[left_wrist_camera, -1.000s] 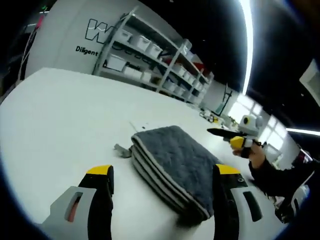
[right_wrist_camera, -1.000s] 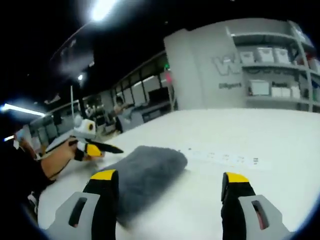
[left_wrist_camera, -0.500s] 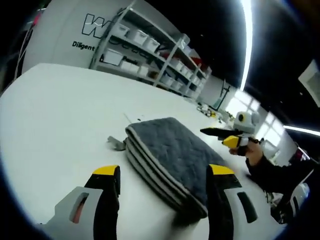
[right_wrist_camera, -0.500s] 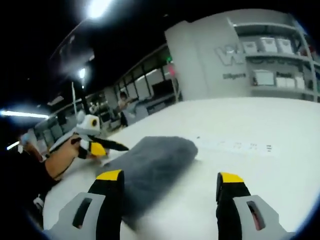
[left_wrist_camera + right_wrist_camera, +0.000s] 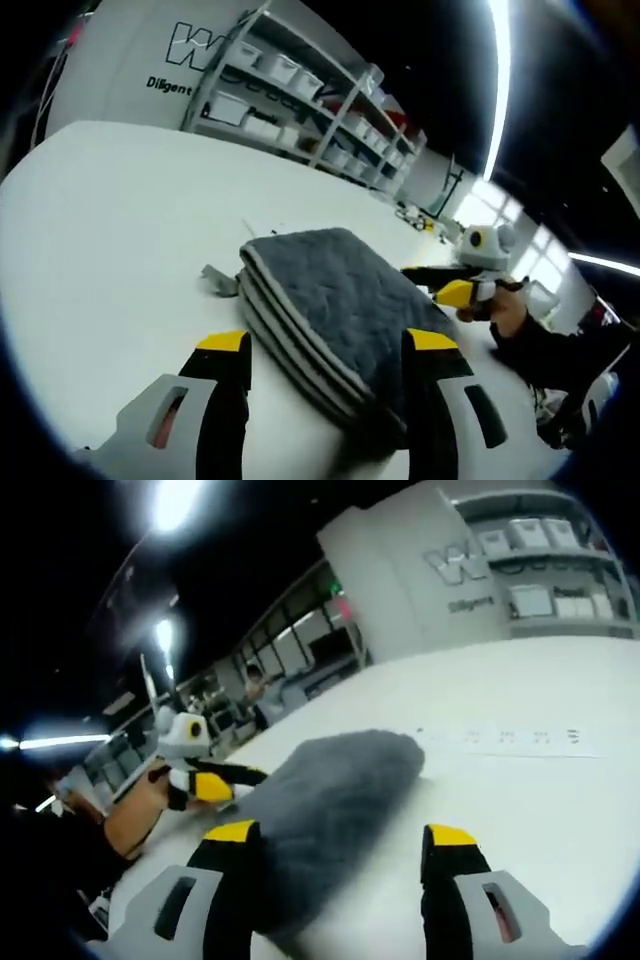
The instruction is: Open the folded towel by lifting each exposed corner and separating the folded layers until the towel lies flat within the target outline without major curled edges
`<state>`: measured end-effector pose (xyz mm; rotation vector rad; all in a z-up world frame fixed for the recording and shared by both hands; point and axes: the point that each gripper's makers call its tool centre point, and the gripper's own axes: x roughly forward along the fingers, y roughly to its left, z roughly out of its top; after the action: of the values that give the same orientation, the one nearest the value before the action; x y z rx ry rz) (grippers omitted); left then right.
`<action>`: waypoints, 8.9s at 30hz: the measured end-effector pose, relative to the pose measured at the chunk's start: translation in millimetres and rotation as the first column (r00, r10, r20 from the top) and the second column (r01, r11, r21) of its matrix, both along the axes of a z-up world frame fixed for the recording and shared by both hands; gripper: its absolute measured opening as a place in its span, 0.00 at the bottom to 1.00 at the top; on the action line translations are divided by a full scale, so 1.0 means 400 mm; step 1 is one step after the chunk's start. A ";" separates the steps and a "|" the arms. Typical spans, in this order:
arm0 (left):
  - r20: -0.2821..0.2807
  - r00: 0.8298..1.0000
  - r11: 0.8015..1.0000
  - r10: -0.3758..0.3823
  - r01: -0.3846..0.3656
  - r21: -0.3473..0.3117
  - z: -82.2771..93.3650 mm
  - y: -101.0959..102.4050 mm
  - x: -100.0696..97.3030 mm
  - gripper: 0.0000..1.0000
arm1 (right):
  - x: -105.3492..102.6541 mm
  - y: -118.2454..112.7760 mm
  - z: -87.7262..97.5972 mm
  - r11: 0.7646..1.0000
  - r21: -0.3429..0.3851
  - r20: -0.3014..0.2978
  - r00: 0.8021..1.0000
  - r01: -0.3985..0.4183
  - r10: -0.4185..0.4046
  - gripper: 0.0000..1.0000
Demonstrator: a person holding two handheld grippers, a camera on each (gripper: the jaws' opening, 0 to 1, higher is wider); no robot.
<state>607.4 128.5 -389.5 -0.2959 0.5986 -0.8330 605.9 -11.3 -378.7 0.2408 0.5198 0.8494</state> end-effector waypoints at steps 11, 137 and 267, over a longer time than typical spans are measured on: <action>-0.009 1.000 1.000 0.007 -0.007 0.014 -0.021 0.006 0.004 0.52 | -0.002 0.004 -0.024 1.000 -0.013 -0.033 0.999 0.018 -0.018 0.56; 0.017 0.983 0.983 -0.184 0.183 0.030 -0.018 -0.097 -0.280 0.09 | -0.295 -0.037 -0.016 0.980 -0.067 0.014 0.982 -0.186 0.187 0.12; 0.256 0.940 0.954 -0.225 0.159 0.254 -0.002 -0.061 -0.440 0.43 | -0.532 -0.023 -0.009 0.947 -0.138 0.153 0.938 -0.291 0.311 0.20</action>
<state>431.3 104.1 -390.3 0.0967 0.4537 -0.9655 393.2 -20.7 -382.4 -0.0204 0.4462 1.1249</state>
